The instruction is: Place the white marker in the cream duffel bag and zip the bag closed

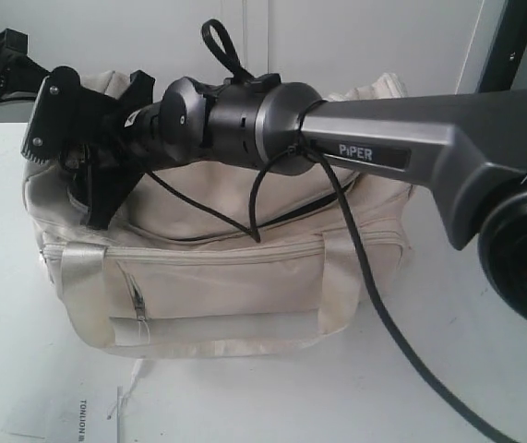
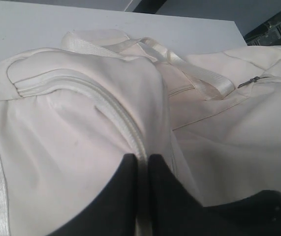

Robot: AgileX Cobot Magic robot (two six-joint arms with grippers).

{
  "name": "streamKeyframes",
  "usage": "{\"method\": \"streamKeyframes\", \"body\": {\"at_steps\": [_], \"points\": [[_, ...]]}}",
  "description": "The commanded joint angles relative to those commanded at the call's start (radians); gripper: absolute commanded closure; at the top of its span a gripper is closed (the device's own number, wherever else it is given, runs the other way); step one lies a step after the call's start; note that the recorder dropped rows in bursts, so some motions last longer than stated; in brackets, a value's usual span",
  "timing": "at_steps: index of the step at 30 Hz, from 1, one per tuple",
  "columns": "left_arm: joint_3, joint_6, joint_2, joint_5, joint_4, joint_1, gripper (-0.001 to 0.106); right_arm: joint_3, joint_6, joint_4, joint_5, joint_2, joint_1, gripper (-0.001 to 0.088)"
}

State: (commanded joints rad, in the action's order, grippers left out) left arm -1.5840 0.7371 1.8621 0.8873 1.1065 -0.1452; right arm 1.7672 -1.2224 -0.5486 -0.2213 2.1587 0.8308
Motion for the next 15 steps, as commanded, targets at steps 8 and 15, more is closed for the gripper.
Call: {"method": "streamKeyframes", "body": {"at_steps": [8,15], "points": [[0.000,0.002,0.000,0.003,0.011,0.000,0.104,0.016,0.057,-0.087,0.015,0.013,0.007,0.0346],[0.000,0.006,0.000,0.002,0.013,0.000,0.104,0.016,0.061,-0.087,0.020,0.049,0.005,0.0645]]}}
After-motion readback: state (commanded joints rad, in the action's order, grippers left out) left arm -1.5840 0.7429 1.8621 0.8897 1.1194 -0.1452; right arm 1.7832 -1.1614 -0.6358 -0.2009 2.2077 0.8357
